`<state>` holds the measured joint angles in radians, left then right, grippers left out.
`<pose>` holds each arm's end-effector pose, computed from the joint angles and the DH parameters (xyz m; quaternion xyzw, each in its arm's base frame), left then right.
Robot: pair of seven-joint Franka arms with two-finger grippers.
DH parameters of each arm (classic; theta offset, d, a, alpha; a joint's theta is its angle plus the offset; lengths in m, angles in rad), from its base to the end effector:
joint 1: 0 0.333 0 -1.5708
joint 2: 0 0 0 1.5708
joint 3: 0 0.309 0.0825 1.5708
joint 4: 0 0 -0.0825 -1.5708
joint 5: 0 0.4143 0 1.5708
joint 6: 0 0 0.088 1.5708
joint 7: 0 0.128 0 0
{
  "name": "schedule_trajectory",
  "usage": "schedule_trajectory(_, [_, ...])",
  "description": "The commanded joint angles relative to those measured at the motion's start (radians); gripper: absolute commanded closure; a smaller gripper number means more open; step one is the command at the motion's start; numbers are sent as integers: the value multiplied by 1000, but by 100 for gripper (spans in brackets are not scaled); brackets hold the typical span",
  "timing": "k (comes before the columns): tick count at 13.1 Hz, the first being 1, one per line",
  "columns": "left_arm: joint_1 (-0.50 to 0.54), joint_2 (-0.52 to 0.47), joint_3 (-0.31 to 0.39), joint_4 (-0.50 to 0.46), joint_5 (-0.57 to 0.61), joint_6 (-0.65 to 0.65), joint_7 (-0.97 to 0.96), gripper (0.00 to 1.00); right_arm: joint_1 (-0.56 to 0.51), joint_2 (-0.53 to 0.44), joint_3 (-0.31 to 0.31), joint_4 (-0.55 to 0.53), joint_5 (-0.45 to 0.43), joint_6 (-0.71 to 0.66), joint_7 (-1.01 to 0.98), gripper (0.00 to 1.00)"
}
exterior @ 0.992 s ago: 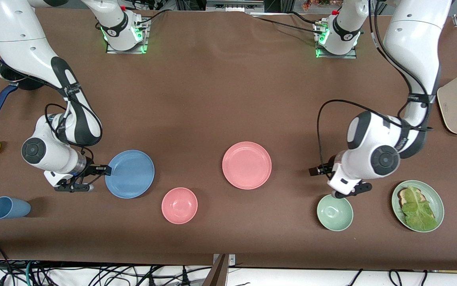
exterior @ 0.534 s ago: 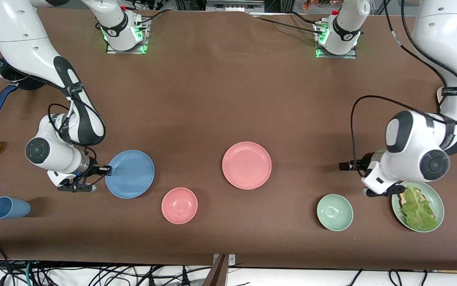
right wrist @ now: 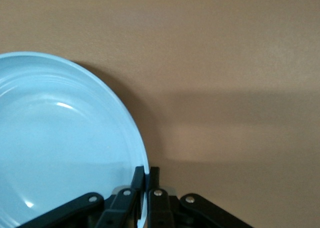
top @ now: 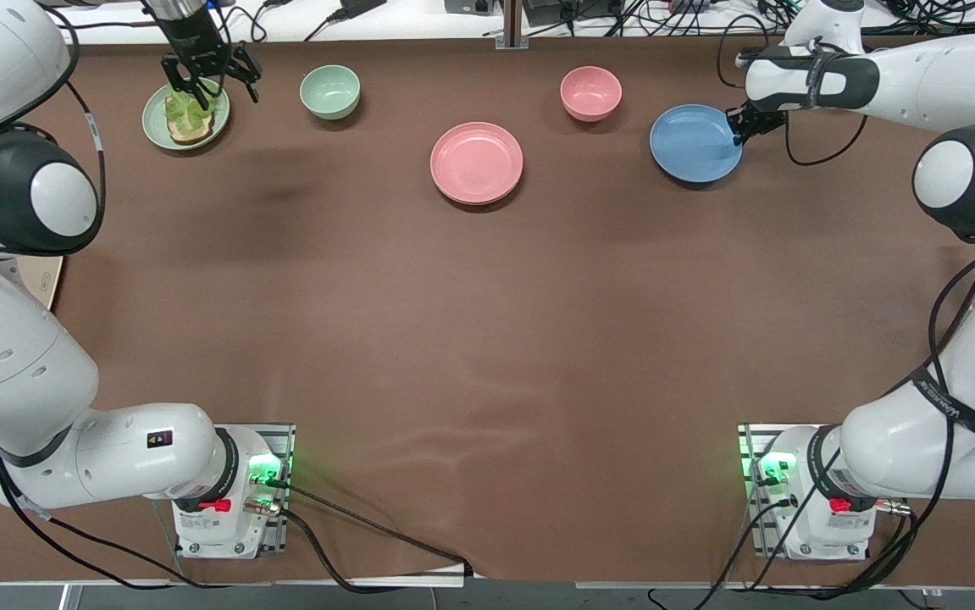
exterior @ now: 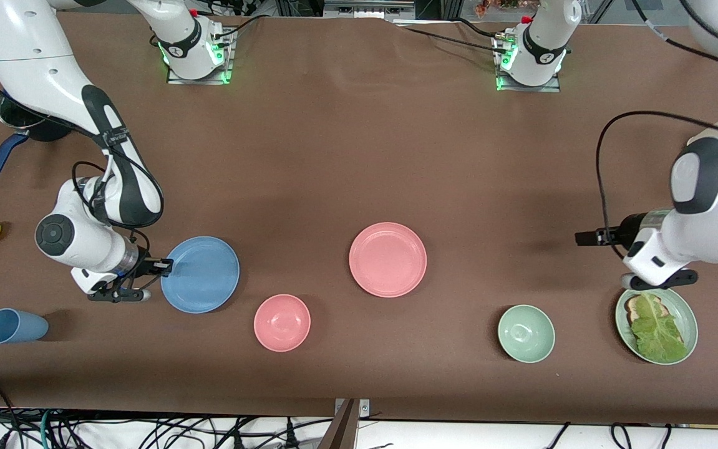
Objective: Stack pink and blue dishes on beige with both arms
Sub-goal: 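Carry the blue plate with the right gripper over the pink plate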
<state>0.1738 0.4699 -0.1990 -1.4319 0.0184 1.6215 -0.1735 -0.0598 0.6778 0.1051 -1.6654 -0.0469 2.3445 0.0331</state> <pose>0.6810 0.0030 0.3723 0.9872 0.0760 -0.1381 0.0232 0.7006 0.0251 0.1662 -0.9998 -0.0108 -0.0021 0.0162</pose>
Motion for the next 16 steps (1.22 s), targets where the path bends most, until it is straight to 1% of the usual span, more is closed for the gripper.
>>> schedule_trajectory(1, [19,-56,-8,-9,20,-55,15,0,-5,-82,43,28,-2,-121,-29,100])
schedule_trajectory(2, [33,-83,-8,-16,21,-72,20,0,-6,-99,62,47,4,-158,-39,100])
schedule_trajectory(3, [21,-133,3,-41,25,-71,32,0,-8,-113,99,62,34,-187,-47,100])
schedule_trajectory(4, [-14,-183,50,-62,25,-71,51,0,-5,-122,125,122,76,-229,-42,100])
schedule_trajectory(5, [-57,-229,105,-88,17,-71,58,0,6,-119,128,183,90,-299,-41,100])
schedule_trajectory(6, [-83,-276,145,-113,11,-74,60,0,21,-100,137,252,96,-359,-41,100])
schedule_trajectory(7, [-105,-313,153,-128,11,-77,55,0,31,-84,152,304,117,-398,-36,100])
schedule_trajectory(8, [-114,-361,151,-143,9,-72,40,0,53,-81,160,317,140,-401,-16,100])
schedule_trajectory(9, [-120,-369,151,-144,5,-68,40,0,87,-80,160,319,151,-396,38,100])
schedule_trajectory(10, [-117,-375,156,-144,-35,-71,49,0,133,-81,160,323,148,-392,115,100])
schedule_trajectory(11, [-119,-382,182,-145,-81,-71,54,0,173,-73,159,331,142,-378,172,100])
schedule_trajectory(12, [-119,-390,190,-144,-90,-72,96,0,214,-70,156,332,130,-355,219,100])
schedule_trajectory(13, [-120,-398,191,-144,-86,-72,159,0,248,-61,156,334,92,-340,262,100])
schedule_trajectory(15, [-122,-419,194,-147,-75,-74,175,0,328,-31,156,334,1,-314,365,100])
schedule_trajectory(16, [-122,-427,197,-150,-74,-78,175,0,380,1,156,332,-36,-271,458,100])
